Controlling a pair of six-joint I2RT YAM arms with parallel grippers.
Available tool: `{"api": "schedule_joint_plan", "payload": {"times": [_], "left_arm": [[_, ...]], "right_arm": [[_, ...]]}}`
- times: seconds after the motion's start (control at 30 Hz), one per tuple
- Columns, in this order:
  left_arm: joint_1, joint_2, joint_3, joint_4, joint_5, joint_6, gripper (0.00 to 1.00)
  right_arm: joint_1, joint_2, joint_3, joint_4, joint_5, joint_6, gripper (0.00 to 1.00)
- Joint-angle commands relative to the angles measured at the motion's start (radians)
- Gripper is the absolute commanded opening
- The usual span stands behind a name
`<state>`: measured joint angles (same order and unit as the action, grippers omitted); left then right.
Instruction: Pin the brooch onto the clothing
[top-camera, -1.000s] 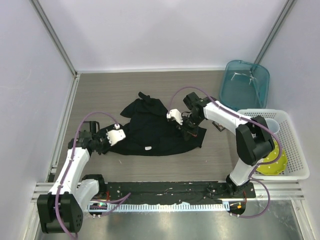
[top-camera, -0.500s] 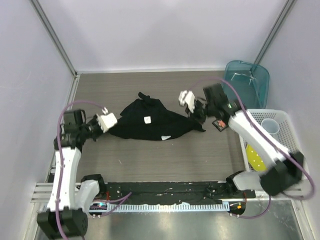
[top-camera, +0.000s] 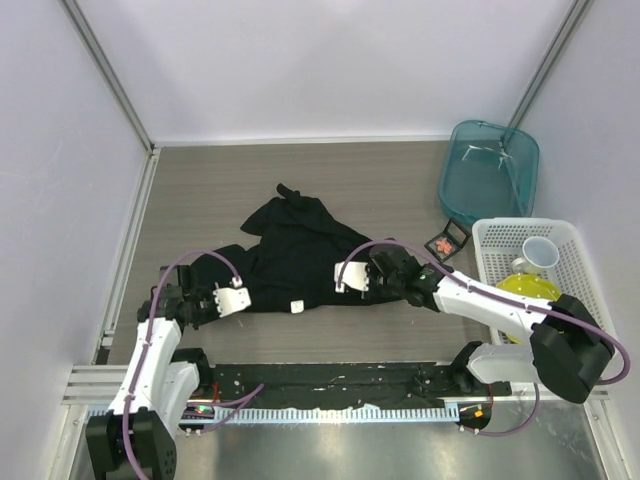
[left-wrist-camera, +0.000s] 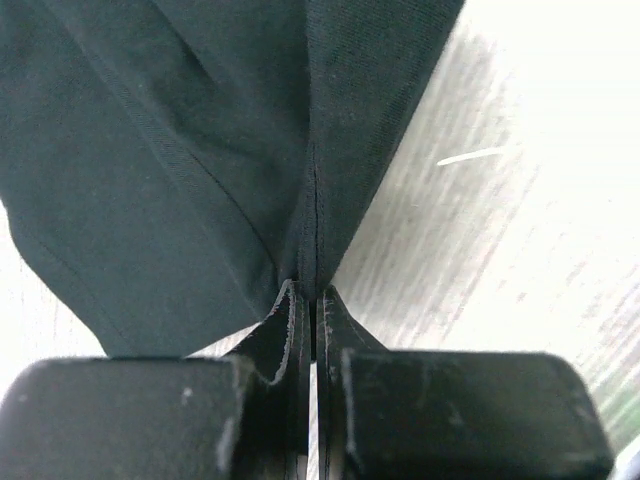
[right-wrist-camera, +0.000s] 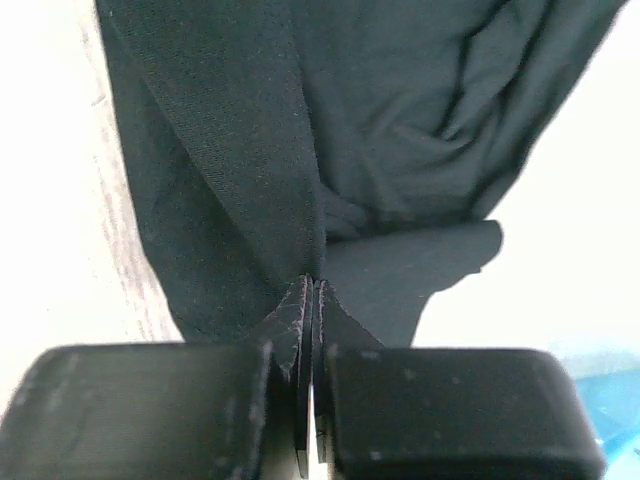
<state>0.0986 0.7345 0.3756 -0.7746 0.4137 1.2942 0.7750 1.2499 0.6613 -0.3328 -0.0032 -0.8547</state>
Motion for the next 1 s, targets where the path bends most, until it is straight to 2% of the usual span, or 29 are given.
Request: {"api": "schedule_joint_plan", "payload": {"times": [0.0, 0.13, 0.17, 0.2, 0.3, 0.43, 0.57, 0.7, 0.97], "left_arm": [[-0.002, 0.037, 0.037, 0.147, -0.05, -0.046, 0.0], [0.0, 0.006, 0.01, 0.144, -0.007, -0.003, 0.0], [-0.002, 0.0, 0.005, 0.144, -0.004, 0.004, 0.0], [-0.002, -0.004, 0.002, 0.144, -0.003, 0.008, 0.0], [0.0, -0.009, 0.008, 0.135, -0.001, 0.008, 0.0], [-0.002, 0.0, 0.017, 0.127, -0.001, 0.007, 0.0], [0.0, 0.011, 0.023, 0.123, -0.001, 0.007, 0.0], [0.0, 0.012, 0.022, 0.117, -0.001, 0.011, 0.0], [0.0, 0.04, 0.045, 0.117, 0.0, -0.015, 0.0]], "right_arm": [[-0.005, -0.05, 0.031, 0.095, 0.033, -0.021, 0.01], [-0.013, -0.093, 0.03, -0.011, -0.05, -0.035, 0.02], [-0.014, -0.098, 0.034, -0.035, -0.067, -0.033, 0.07], [-0.016, -0.102, 0.041, -0.079, -0.079, -0.035, 0.19], [-0.026, -0.092, 0.075, -0.147, -0.129, -0.021, 0.37], [-0.06, -0.009, 0.15, -0.251, -0.211, 0.006, 0.4], [-0.126, 0.084, 0.228, -0.316, -0.288, 0.063, 0.52], [-0.212, 0.169, 0.314, -0.341, -0.343, 0.106, 0.54], [-0.237, 0.256, 0.359, -0.445, -0.44, 0.103, 0.49]]}}
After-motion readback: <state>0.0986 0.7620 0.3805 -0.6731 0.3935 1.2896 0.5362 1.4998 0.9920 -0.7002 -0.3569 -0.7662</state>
